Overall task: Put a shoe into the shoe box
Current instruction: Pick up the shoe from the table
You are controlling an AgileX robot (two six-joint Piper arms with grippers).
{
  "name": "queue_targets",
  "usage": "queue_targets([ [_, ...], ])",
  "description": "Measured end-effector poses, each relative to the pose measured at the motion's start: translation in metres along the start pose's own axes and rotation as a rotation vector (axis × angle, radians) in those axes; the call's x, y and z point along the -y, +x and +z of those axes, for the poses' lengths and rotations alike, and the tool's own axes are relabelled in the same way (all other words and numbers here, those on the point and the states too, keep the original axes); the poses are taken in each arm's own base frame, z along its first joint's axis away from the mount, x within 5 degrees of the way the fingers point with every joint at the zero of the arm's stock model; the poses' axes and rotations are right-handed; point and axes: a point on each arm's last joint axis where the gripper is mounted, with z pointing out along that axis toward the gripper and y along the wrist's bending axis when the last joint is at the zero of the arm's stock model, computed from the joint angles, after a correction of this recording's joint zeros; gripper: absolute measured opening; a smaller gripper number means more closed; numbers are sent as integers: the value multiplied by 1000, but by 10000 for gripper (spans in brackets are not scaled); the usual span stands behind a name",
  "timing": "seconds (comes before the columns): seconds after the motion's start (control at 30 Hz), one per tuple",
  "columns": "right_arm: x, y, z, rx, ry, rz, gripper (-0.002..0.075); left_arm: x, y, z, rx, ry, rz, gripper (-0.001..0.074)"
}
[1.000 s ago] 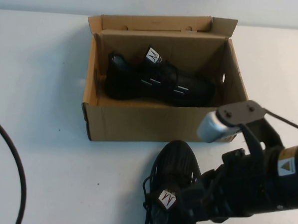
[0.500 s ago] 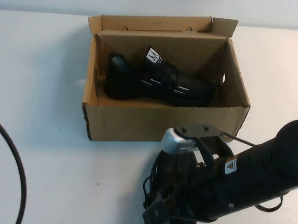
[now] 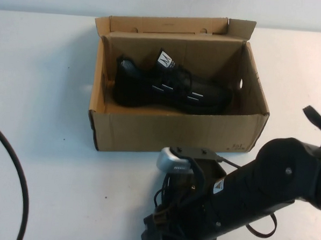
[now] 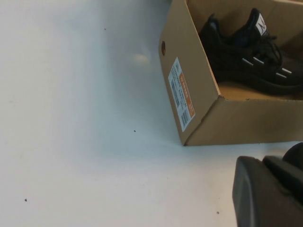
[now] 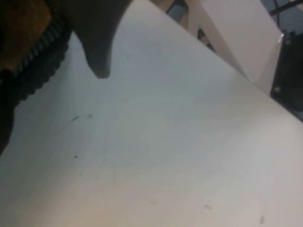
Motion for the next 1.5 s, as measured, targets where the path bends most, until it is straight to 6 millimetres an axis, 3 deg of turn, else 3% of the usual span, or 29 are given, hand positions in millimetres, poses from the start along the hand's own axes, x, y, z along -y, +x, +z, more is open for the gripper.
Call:
queue_targets([
  [0.23, 16, -5, 23, -35, 89, 21, 370, 0, 0, 0, -2, 0, 0, -4],
  [0.37, 24, -8, 37, -52, 119, 36, 330, 0, 0, 0, -4, 0, 0, -4],
  [0.47, 27, -9, 42, -57, 136, 34, 262, 0, 0, 0, -4, 0, 0, -4],
  [0.6, 27, -9, 42, -58, 139, 14, 93, 0, 0, 0, -4, 1, -1, -4],
  [0.67, 27, -10, 42, -59, 137, 5, 48, 1, 1, 0, -9, 10, -10, -4],
  [0.97, 23, -9, 37, -68, 120, -103, 34, 3, 3, 0, -37, 33, -34, -4],
  [1.5, 7, 1, 4, -49, 68, -286, 24, 3, 7, 0, -77, 36, -43, -4],
])
